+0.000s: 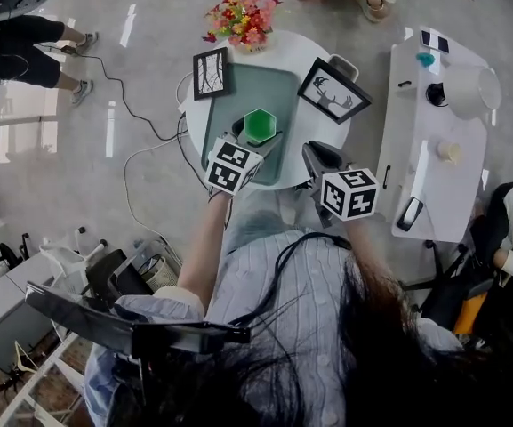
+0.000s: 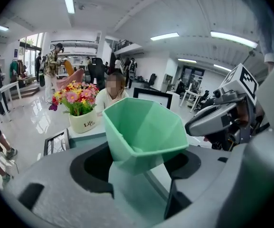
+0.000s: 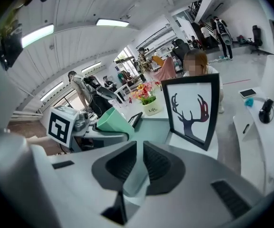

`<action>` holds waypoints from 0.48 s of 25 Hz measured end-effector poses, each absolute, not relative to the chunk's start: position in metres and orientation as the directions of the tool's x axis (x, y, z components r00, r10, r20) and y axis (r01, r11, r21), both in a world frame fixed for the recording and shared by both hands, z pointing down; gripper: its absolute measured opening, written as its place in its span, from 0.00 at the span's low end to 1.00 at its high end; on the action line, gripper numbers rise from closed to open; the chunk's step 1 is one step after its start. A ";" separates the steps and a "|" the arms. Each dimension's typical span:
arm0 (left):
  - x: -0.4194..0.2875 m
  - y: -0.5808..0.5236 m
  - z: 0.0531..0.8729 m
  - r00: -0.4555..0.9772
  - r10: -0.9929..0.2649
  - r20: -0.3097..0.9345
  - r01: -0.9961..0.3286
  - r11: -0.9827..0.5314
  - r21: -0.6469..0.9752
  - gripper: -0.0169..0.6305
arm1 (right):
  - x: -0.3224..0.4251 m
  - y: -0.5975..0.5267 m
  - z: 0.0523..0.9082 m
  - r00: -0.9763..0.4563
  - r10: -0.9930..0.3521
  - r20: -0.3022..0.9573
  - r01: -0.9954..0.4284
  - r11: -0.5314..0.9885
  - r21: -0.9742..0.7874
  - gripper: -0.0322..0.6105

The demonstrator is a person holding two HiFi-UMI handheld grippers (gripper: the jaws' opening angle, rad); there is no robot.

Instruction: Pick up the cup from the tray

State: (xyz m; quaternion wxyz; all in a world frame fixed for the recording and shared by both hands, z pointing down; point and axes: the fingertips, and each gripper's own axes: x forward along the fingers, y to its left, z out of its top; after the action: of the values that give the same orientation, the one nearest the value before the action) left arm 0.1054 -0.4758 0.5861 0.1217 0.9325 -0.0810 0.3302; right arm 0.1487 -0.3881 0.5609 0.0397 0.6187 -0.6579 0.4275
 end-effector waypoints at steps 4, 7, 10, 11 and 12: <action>0.104 -0.461 0.573 0.758 -0.085 0.647 -0.240 -0.959 0.154 0.53 | 0.149 -0.381 0.557 -0.261 -0.781 0.567 -0.853 -0.088 -0.514 0.14; 0.102 -0.451 0.566 0.764 -0.119 0.634 -0.281 -0.946 0.160 0.53 | 0.148 -0.375 0.556 -0.287 -0.778 0.559 -0.858 -0.051 -0.512 0.14; 0.098 -0.440 0.562 0.757 -0.153 0.635 -0.325 -0.931 0.164 0.53 | 0.146 -0.367 0.554 -0.318 -0.771 0.552 -0.860 -0.011 -0.510 0.14; 0.096 -0.436 0.561 0.754 -0.162 0.636 -0.339 -0.926 0.166 0.53 | 0.145 -0.366 0.554 -0.329 -0.769 0.549 -0.860 0.004 -0.510 0.14; 0.094 -0.432 0.560 0.753 -0.172 0.636 -0.354 -0.920 0.170 0.53 | 0.144 -0.365 0.553 -0.339 -0.767 0.545 -0.860 0.018 -0.511 0.14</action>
State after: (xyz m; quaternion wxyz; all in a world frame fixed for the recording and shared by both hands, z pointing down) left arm 0.0942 -0.4321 0.5605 0.1411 0.9254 -0.1420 0.3218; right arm 0.1439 -0.3649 0.5532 0.0572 0.5719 -0.7111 0.4050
